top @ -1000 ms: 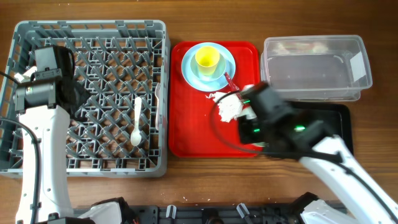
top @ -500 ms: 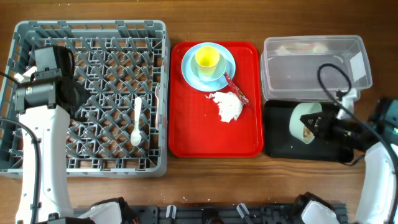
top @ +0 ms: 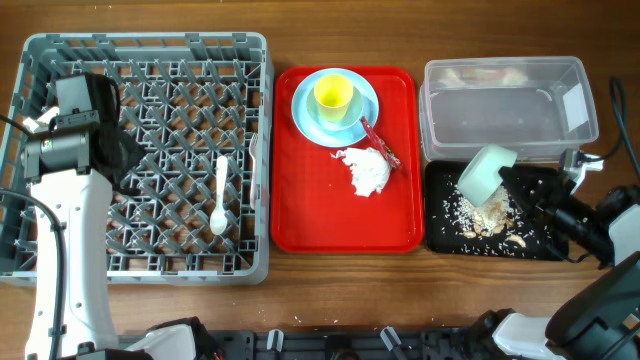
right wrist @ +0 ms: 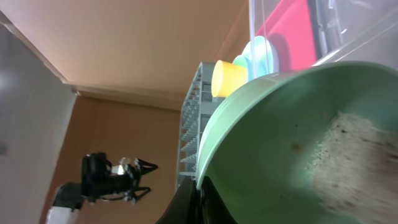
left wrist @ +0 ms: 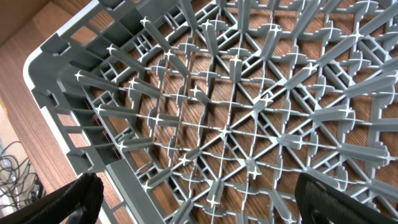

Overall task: Sort waste into correct bins and load items into the dishwasher rack
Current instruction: 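Tip the green bowl over the black tray to dump the rice, then set the empty green bowl down on the red tray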

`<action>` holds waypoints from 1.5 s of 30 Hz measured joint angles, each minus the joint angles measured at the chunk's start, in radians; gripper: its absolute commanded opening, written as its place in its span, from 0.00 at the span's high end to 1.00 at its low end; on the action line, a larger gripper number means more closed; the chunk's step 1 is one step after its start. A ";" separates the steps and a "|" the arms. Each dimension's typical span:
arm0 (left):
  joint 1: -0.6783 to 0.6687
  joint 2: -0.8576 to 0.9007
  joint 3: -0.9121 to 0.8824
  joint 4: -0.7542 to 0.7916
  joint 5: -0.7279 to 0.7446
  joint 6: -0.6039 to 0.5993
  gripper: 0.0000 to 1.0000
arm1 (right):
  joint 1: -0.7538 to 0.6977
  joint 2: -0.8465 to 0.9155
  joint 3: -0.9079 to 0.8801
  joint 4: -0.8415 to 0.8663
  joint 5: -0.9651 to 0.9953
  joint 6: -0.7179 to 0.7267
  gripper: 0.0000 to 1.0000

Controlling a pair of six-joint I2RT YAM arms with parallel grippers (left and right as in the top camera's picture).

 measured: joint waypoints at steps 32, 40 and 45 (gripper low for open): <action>0.000 0.000 0.000 0.000 0.000 0.000 0.00 | -0.001 -0.015 -0.005 -0.253 -0.114 -0.032 0.96; 0.000 0.000 0.000 -0.001 0.000 0.000 0.00 | 0.003 -0.127 0.228 -0.316 0.182 0.084 0.96; 0.000 -0.001 0.000 -0.003 0.000 0.000 0.00 | 0.353 -0.335 0.587 -0.254 0.623 0.383 0.96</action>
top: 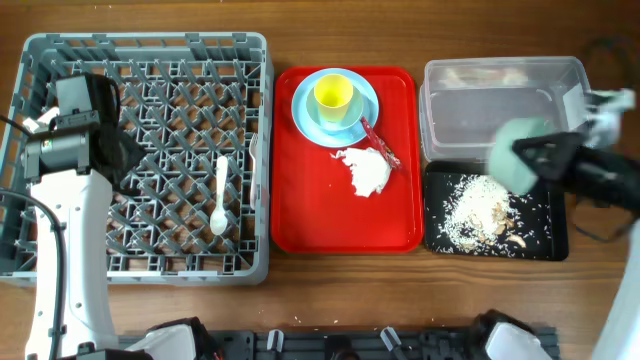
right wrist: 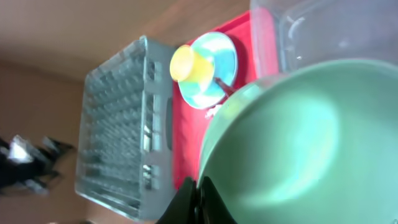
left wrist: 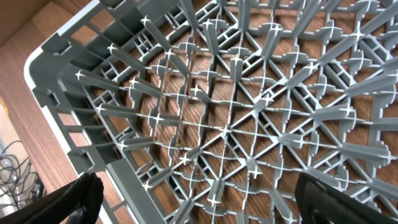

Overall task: Sort waste into correct bins and load items into the dishwasher rack
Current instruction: 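Set the empty green bowl down on the red tray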

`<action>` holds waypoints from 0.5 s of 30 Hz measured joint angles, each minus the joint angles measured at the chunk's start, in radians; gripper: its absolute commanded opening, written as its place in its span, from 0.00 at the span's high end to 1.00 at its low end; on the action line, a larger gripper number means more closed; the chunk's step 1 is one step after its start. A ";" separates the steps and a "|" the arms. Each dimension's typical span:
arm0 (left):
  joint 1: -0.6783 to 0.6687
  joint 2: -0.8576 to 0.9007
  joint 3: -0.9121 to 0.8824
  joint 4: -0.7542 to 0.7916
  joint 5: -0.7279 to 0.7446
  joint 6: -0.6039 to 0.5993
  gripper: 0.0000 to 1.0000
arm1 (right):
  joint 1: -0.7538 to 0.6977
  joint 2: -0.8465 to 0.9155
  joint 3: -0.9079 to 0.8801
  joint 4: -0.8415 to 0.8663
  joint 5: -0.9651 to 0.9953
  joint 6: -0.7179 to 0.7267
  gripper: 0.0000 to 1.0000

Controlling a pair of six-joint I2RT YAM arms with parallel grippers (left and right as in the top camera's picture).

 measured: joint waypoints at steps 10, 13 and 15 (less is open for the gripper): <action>0.000 0.000 0.000 0.004 0.000 0.000 0.00 | 1.252 0.230 -0.050 0.332 0.611 0.392 0.96; 0.000 0.000 0.000 0.003 0.000 0.000 0.00 | 1.311 0.408 -0.056 0.366 0.679 0.406 0.96; 0.000 0.000 0.000 0.003 0.000 0.000 0.00 | 1.310 0.507 -0.058 0.374 0.694 0.409 0.95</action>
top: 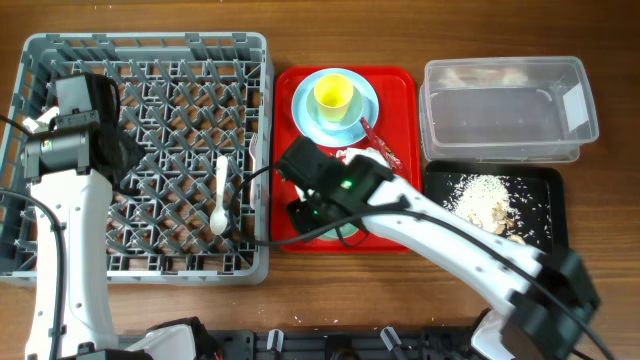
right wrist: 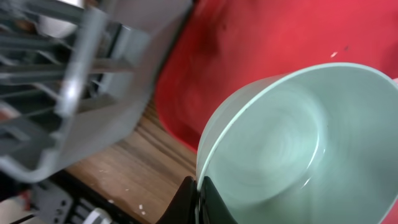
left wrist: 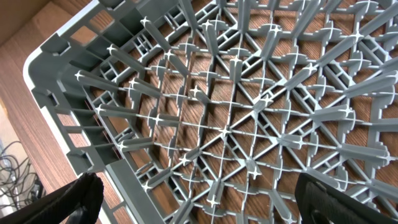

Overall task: Sort waste into correct bins and load items into the dishwasher rack
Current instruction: 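Set the empty green bowl down on the red tray, then grasp the crumpled white tissue with the right gripper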

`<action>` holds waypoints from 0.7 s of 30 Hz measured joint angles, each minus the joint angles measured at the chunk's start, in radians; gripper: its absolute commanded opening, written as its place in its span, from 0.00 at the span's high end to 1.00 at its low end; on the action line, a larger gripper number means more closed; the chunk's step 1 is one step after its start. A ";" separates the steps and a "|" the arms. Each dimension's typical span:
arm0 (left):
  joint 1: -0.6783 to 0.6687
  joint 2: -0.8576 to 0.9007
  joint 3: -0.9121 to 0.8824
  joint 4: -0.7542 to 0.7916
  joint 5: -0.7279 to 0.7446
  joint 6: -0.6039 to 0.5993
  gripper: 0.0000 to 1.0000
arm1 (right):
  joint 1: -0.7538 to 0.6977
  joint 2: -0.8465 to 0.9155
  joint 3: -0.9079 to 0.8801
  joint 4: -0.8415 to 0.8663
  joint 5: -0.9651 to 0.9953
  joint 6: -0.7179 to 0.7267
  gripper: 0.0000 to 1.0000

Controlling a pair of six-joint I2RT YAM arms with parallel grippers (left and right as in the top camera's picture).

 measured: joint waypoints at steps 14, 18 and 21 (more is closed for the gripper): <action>0.000 0.000 0.000 0.000 0.000 0.000 0.00 | -0.252 -0.032 0.006 0.052 0.092 -0.027 0.56; 0.000 0.000 0.000 0.000 0.000 0.000 0.00 | -0.450 -0.029 0.004 0.138 0.133 -0.216 0.55; 0.000 0.000 0.000 0.000 0.000 0.000 0.00 | -0.452 0.005 -0.002 0.216 0.136 -0.298 0.52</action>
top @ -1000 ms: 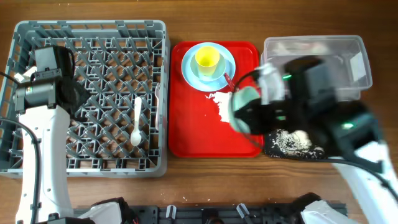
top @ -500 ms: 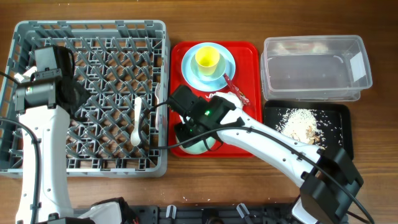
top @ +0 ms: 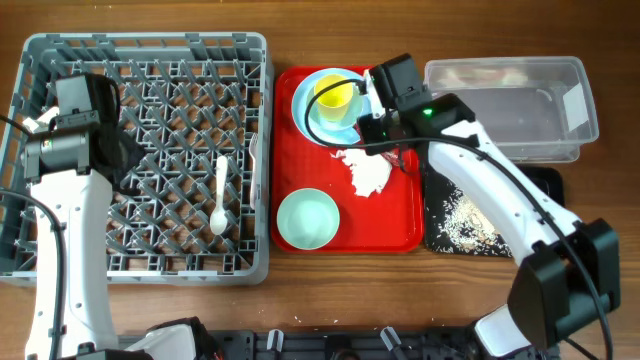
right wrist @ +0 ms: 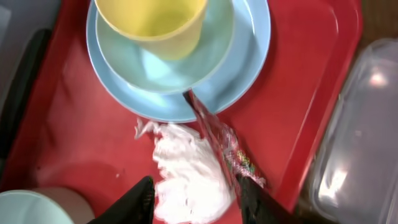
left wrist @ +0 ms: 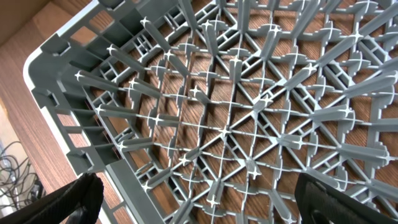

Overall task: Sort waste into correct bins and load items into the dishwasher rack
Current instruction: 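Grasp the crumpled white tissue with the right gripper, then drop the tissue into the clear plastic bin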

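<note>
A mint green bowl (top: 307, 219) stands empty on the front left of the red tray (top: 400, 215). At the tray's back a yellow cup (top: 333, 95) sits on a blue plate (right wrist: 249, 68). A white crumpled napkin (right wrist: 186, 171) and a red wrapper (right wrist: 227, 146) lie mid-tray. My right gripper (right wrist: 194, 198) hovers open over the napkin, its fingers either side of it. My left gripper (left wrist: 199, 208) hangs open over the grey dishwasher rack (top: 140, 60), which holds a white spoon (top: 220, 195).
A clear plastic bin (top: 505, 110) stands right of the tray. In front of it a black bin (top: 480, 225) holds rice and food scraps. Bare wooden table runs along the front edge.
My right gripper held the green bowl over the tray's front left. The bowl now stands there, let go, and the gripper is open over the napkin and wrapper farther back.
My right gripper first held the bowl tipped over the black bin with scraps in it. Then the bowl was empty by the bins, then over the tray's front. Now it rests on the tray. The left arm stayed over the rack.
</note>
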`<action>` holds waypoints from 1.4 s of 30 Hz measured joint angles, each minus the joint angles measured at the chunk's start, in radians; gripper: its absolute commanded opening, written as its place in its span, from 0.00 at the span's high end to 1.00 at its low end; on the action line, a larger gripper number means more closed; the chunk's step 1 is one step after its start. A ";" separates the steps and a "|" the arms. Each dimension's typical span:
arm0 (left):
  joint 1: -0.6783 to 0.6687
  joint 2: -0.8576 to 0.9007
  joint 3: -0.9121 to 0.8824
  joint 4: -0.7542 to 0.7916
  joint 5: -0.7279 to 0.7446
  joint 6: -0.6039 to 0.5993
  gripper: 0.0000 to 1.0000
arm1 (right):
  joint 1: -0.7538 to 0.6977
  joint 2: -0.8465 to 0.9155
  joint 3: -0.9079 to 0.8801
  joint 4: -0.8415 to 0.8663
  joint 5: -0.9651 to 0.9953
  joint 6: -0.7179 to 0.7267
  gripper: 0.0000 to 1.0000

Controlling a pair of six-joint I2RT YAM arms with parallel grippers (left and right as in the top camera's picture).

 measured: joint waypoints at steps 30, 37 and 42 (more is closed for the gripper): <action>0.000 0.000 0.000 0.000 0.000 0.000 0.00 | -0.438 0.062 0.059 0.020 0.216 0.165 0.18; 0.000 0.000 0.000 0.000 0.000 0.000 0.00 | -0.400 -0.185 0.093 -0.191 -0.014 0.182 0.20; 0.000 0.000 0.000 0.000 0.000 0.000 0.00 | -0.161 -0.339 0.111 -0.303 -0.133 0.241 0.29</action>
